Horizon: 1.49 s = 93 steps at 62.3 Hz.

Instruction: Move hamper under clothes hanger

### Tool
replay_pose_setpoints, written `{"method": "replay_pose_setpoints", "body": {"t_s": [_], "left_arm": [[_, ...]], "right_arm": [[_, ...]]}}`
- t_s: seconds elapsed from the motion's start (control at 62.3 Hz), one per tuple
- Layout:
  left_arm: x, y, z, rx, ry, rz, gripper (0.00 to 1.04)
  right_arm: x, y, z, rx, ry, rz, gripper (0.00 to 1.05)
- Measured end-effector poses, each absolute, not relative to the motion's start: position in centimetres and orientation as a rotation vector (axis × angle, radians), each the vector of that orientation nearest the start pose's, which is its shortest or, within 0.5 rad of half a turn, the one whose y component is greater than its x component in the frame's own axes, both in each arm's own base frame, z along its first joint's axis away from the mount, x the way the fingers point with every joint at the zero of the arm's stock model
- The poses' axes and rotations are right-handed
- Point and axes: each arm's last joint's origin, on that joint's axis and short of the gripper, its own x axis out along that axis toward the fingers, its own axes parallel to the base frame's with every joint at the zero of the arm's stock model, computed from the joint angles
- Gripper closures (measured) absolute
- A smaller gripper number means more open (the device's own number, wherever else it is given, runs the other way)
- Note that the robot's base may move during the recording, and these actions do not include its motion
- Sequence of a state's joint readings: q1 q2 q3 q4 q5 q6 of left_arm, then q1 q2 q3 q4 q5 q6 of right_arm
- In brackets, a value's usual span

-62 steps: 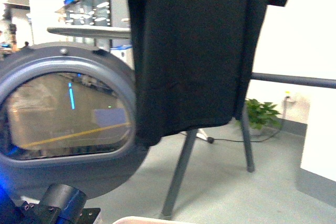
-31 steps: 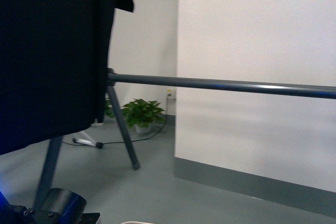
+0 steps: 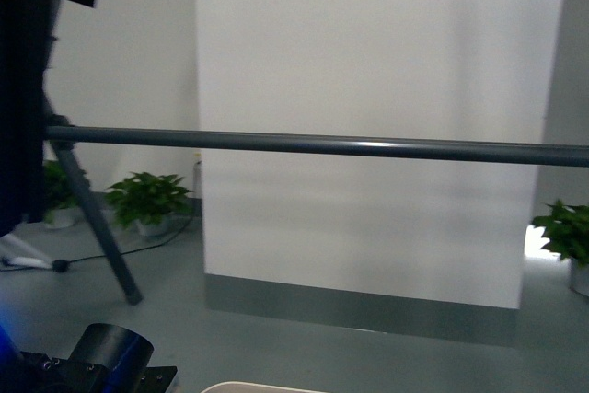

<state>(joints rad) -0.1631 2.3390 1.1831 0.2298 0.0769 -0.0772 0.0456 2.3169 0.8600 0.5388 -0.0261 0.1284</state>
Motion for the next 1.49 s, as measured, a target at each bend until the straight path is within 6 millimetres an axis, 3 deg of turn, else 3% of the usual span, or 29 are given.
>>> {"method": "replay_pose_setpoints", "body": {"t_s": [0.161, 0.402, 0.899, 1.044, 1.494], "left_arm": [[40.8, -7.4, 1.6, -0.027, 0.936, -0.199, 1.01], [41.1, -5.8, 1.6, -0.036, 0.934, -0.146, 1.01], [41.1, -6.0, 1.6, -0.035, 0.934, -0.151, 1.01], [40.9, -6.8, 1.6, -0.031, 0.936, -0.179, 1.01], [41.0, -6.3, 1.6, -0.033, 0.935, -0.159, 1.01]], "right_arm": [[34.5, 1.4, -1.6, 0.109, 0.921, -0.004, 1.02], [34.4, 2.6, -1.6, 0.107, 0.925, 0.047, 1.02], [34.5, 2.4, -1.6, 0.107, 0.922, 0.039, 1.02], [34.5, 1.9, -1.6, 0.105, 0.921, 0.011, 1.02], [34.5, 2.2, -1.6, 0.104, 0.922, 0.026, 1.02]]}}
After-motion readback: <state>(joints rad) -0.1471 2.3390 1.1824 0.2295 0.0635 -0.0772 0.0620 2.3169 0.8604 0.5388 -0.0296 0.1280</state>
